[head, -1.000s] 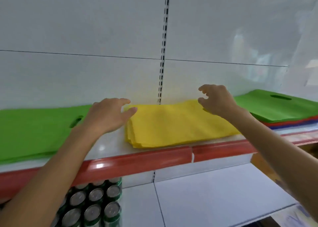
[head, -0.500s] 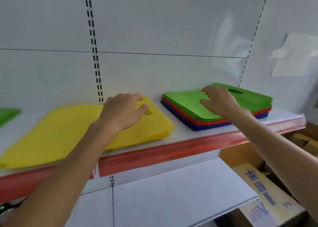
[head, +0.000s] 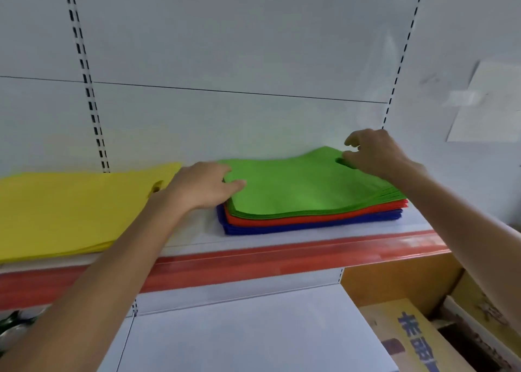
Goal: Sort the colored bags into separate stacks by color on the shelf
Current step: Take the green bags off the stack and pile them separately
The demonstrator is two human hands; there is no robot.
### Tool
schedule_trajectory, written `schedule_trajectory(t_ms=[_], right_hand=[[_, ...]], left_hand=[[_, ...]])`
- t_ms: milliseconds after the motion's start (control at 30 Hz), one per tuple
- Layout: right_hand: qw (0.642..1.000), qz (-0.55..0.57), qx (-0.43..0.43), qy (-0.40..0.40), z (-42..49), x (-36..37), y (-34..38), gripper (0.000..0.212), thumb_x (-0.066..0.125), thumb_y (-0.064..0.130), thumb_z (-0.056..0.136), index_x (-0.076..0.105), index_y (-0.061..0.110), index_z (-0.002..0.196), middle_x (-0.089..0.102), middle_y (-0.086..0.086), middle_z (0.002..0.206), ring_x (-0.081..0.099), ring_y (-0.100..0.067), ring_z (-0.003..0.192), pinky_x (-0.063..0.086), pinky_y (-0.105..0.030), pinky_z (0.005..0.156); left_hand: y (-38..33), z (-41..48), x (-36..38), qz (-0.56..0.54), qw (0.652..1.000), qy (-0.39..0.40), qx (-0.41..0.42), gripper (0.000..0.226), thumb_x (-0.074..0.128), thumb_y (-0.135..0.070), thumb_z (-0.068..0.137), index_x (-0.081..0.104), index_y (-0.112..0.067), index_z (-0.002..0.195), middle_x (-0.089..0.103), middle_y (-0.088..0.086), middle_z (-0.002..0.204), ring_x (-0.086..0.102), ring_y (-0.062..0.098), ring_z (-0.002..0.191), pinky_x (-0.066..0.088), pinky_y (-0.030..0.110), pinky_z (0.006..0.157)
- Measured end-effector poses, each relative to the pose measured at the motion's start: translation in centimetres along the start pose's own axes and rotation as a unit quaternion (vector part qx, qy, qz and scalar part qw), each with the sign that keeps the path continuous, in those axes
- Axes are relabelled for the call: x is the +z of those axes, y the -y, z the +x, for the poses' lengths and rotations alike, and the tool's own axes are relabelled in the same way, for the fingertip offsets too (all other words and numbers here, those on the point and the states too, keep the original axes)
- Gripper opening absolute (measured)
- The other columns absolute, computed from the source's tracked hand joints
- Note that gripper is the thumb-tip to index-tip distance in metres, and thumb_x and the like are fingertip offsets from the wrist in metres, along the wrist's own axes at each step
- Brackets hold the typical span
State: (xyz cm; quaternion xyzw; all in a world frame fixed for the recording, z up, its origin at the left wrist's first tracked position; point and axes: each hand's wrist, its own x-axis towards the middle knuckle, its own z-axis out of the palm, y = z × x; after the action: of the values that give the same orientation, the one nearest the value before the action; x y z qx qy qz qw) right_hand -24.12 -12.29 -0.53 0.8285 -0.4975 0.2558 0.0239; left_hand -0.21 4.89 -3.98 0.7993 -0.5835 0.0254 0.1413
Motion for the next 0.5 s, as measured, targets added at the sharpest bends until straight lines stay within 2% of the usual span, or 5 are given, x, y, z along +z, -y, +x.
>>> schedule_trajectory(t_ms=[67, 167, 233, 367, 500], right_hand=[[1.0, -0.009, -0.014, 0.025, 1.1, -0.1, -1.9, 0.041, 0.062, 0.029, 0.086, 0.059, 0.01, 0.123, 0.061, -0.014, 0.12, 0.057, -0.031, 0.108, 0.048, -0.04, 0.092], [0.997, 0.001, -0.027, 0.067, 2.4, 0.2, -4.0, 0.047, 0.063, 0.036, 0.086, 0.058, 0.008, 0.124, 0.059, -0.015, 0.123, 0.057, -0.031, 0.108, 0.048, -0.039, 0.093], [0.996, 0.008, -0.036, 0.077, 3.2, 0.6, -5.0, 0.049, 0.063, 0.039, 0.087, 0.058, 0.008, 0.124, 0.058, -0.015, 0.123, 0.056, -0.031, 0.109, 0.048, -0.038, 0.092], [0.995, 0.01, -0.037, 0.09, 4.2, 1.7, -6.2, 0.05, 0.061, 0.041, 0.087, 0.058, 0.006, 0.122, 0.059, -0.017, 0.121, 0.055, -0.033, 0.11, 0.047, -0.038, 0.091], [0.994, 0.013, -0.03, 0.105, 4.8, 2.7, -6.8, 0.05, 0.058, 0.042, 0.089, 0.06, 0.002, 0.117, 0.061, -0.018, 0.116, 0.056, -0.034, 0.107, 0.047, -0.038, 0.088]], left_hand=[[-1.0, 1.2, 1.0, 0.038, 0.998, 0.055, -0.016, 0.063, 0.033, -0.059, 0.091, 0.04, -0.017, 0.138, 0.039, 0.008, 0.144, 0.039, 0.029, 0.13, 0.034, 0.039, 0.105], [-2.1, 2.5, 1.8, 0.048, 0.992, 0.095, -0.064, 0.072, 0.027, -0.063, 0.089, 0.028, -0.018, 0.145, 0.022, 0.01, 0.153, 0.027, 0.029, 0.138, 0.024, 0.04, 0.113], [-2.7, 3.1, 1.9, 0.039, 0.991, 0.093, -0.089, 0.073, 0.028, -0.062, 0.09, 0.024, -0.016, 0.147, 0.019, 0.012, 0.154, 0.023, 0.027, 0.14, 0.021, 0.036, 0.114], [-3.7, 3.9, 2.1, 0.033, 0.992, 0.041, -0.111, 0.077, 0.029, -0.062, 0.09, 0.007, -0.018, 0.15, 0.01, 0.01, 0.156, 0.016, 0.027, 0.143, 0.018, 0.04, 0.116], [-4.5, 4.3, 3.2, 0.061, 0.987, 0.088, -0.12, 0.073, 0.027, -0.061, 0.092, 0.011, -0.018, 0.149, 0.009, 0.015, 0.156, 0.016, 0.03, 0.142, 0.018, 0.04, 0.116]])
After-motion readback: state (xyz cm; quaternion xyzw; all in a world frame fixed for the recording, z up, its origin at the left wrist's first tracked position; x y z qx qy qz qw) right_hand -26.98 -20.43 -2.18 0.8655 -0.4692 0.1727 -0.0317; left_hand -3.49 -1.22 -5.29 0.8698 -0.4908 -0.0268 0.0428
